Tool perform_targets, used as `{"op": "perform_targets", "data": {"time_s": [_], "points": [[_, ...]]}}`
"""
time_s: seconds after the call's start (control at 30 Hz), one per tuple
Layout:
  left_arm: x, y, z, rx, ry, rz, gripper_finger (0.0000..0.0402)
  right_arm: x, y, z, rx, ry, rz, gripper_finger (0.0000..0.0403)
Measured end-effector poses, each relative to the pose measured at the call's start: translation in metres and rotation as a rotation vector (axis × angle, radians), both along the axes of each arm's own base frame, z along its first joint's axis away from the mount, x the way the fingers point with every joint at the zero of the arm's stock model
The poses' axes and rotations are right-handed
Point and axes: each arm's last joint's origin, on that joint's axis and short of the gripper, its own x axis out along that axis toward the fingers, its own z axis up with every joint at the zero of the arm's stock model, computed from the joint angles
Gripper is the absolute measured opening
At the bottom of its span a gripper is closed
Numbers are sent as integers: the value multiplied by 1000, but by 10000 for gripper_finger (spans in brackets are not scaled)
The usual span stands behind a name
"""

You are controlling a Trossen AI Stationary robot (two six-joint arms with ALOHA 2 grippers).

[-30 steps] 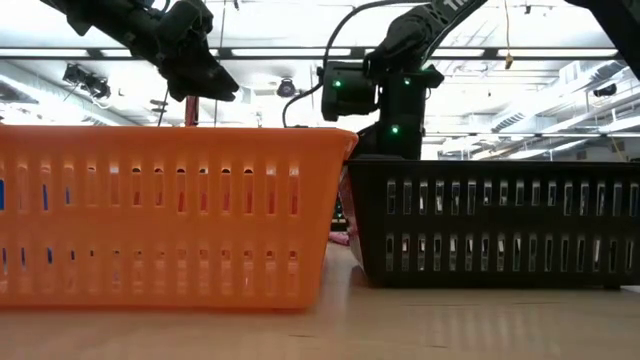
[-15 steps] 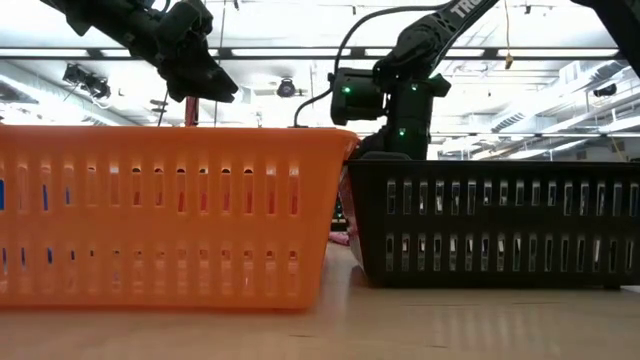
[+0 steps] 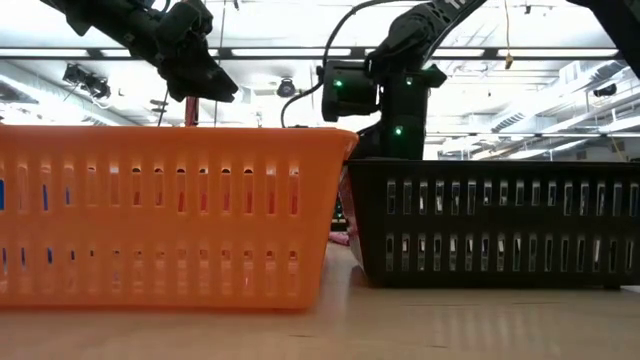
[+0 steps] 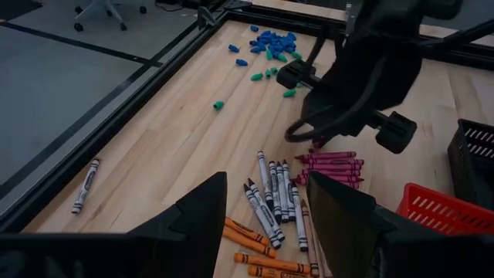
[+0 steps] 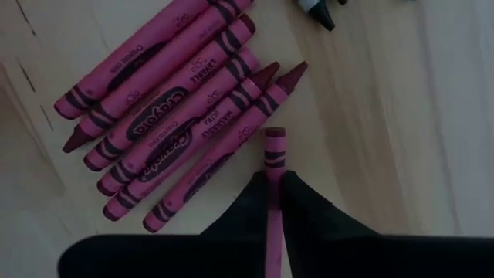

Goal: Sort crayons
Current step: Put the violet crayon into the red bin

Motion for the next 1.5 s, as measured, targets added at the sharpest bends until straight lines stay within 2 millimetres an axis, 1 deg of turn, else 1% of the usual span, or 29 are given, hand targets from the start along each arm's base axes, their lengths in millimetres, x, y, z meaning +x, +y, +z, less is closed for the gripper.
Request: {"op": "perform_targets", "data": {"time_s": [0.23,0.33,0.63,0.7,0.83,0.93,1.0,1.1,1.17,1.23,1.3,1.5], "points": [[0,0,0,0,0,0,192,10,11,18,-18,-29,21,33],[0,0,0,0,-1,0,192,17,17,29,-20,-62,37,33],[0,0,0,7,3,-7,192,40,46,72,-35,-215,171,35],[3,-2,-3,20,13,-54,192,44,54,82,-43,-249,219,36],[11,-10,-18,76,13,-238,192,52,68,102,-101,-342,295,36],[18,-14,-30,128,19,-315,192,53,74,114,-160,-405,312,36],[23,-16,-36,143,41,-341,192,49,77,126,-211,-441,304,36],[29,-19,-42,165,65,-375,192,41,84,147,-265,-514,304,36],[35,-21,-44,176,47,-387,192,38,91,157,-271,-588,323,36],[42,-23,-44,190,10,-396,192,36,96,162,-279,-668,344,36],[49,-25,-46,198,-17,-406,192,33,99,162,-290,-728,363,36],[66,-32,-53,254,-75,-451,192,23,100,151,-350,-846,365,36]]}}
